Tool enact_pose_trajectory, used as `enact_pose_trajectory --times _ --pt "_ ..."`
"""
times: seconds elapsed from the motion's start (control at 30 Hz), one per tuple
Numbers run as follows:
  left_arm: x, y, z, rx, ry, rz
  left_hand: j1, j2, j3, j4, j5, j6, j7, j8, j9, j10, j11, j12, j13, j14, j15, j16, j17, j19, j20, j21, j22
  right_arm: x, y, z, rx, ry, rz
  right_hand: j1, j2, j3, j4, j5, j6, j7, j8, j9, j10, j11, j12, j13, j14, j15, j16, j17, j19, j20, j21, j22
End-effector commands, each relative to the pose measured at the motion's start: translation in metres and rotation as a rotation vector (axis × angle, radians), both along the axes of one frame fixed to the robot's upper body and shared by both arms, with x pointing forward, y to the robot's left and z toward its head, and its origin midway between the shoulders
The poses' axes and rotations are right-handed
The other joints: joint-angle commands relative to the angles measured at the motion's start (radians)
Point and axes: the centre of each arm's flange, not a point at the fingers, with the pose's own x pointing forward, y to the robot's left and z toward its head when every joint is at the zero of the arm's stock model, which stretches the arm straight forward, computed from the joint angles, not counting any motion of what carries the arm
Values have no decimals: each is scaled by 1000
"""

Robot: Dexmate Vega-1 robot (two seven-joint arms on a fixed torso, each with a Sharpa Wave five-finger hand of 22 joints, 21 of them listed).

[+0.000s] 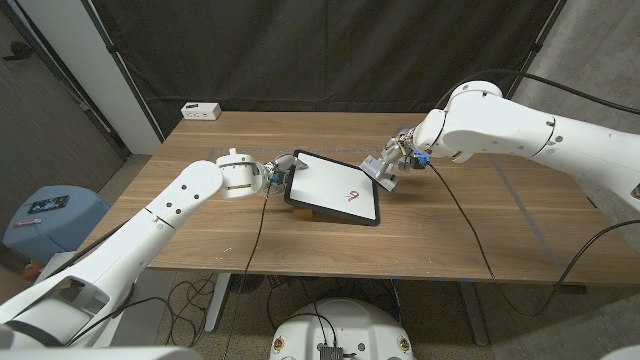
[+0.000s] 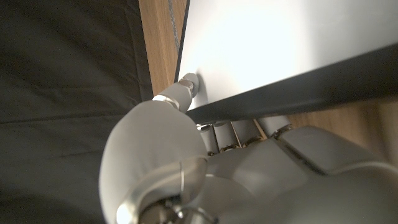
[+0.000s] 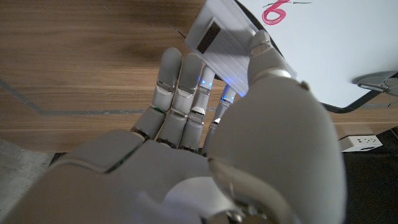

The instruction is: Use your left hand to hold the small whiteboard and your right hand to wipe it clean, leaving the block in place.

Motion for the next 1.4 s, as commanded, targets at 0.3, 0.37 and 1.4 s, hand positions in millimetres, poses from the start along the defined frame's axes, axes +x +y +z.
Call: enact_pose_trajectory --times 0.3,0.37,1.4 --pt "-5 5 2 1 -2 -3 14 -2 -5 -2 8 2 -9 -2 2 -1 2 0 1 -2 -10 0 1 -2 -2 -2 4 -6 21 -4 -11 32 41 27 73 4 1 21 83 60 3 3 44 6 18 14 17 -116 10 2 15 -34 -3 -7" --pt "-5 5 2 1 -1 -3 15 -3 -5 -3 8 2 -9 -2 2 -1 5 0 1 -3 -11 0 1 -2 -3 -2 4 -6 24 -5 -11 34 45 28 72 4 0 22 82 61 1 2 46 4 18 14 21 -116 12 5 21 -36 -3 -9" --pt "1 9 -1 -15 -8 0 15 -2 -7 1 8 1 -9 -2 2 -1 2 1 1 -5 -11 0 1 -4 -3 -4 4 -11 56 -20 -90 -28 41 39 67 13 -3 39 93 60 -8 -3 72 -16 31 17 60 -121 10 14 72 -75 -10 -55"
